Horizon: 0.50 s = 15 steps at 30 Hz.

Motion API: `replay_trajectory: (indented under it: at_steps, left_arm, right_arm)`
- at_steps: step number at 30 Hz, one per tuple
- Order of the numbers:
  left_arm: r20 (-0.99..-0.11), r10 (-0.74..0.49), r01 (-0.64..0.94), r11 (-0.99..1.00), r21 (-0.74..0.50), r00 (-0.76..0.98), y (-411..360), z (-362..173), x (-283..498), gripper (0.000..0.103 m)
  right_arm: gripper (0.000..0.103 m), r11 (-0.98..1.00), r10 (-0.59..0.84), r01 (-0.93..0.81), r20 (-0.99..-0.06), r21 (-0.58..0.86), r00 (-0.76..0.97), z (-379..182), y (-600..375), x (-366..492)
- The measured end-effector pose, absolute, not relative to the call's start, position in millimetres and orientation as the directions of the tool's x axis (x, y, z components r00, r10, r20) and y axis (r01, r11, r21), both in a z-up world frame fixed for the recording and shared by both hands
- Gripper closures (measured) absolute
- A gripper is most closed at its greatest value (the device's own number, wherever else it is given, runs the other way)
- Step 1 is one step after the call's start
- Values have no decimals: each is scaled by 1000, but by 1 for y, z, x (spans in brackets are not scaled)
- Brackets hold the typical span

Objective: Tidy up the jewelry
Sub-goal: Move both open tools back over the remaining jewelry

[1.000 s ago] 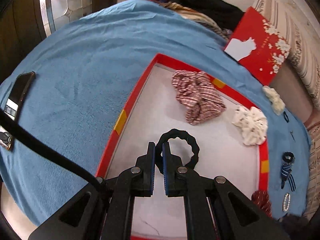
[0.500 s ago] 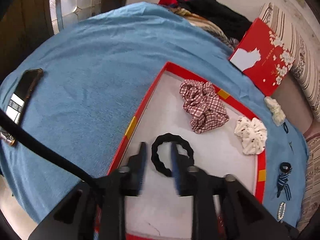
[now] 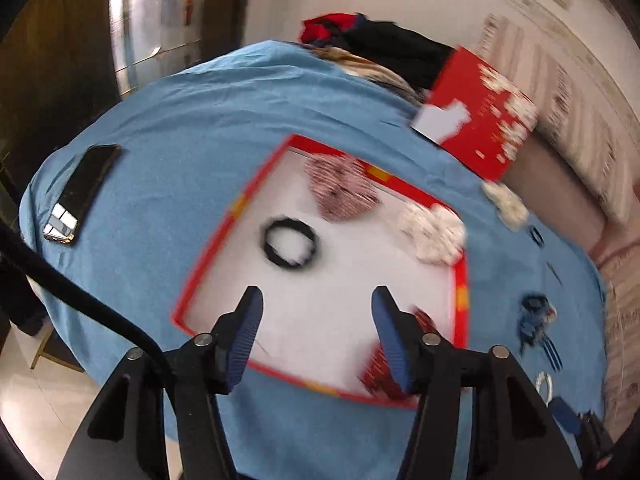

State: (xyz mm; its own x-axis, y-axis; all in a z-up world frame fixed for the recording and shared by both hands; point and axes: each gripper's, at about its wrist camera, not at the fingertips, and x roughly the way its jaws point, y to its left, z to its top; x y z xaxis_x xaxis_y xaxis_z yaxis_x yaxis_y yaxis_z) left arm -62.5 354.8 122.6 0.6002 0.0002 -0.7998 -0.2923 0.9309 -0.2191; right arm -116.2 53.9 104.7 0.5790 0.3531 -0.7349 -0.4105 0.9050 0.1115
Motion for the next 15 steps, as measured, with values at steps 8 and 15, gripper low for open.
replay_trajectory:
  at_steps: [8, 15]
  left_arm:
    - [-816, -98, -72, 983, -169, 569, 249, 121, -76, 45]
    - [-848, -178, 83, 984, -157, 499, 162, 97, -75, 45]
  right_arm:
    - [43, 981, 186, -73, -773, 178, 607, 74, -95, -140]
    - [43, 967, 103, 123, -782, 223, 614, 55, -181, -161]
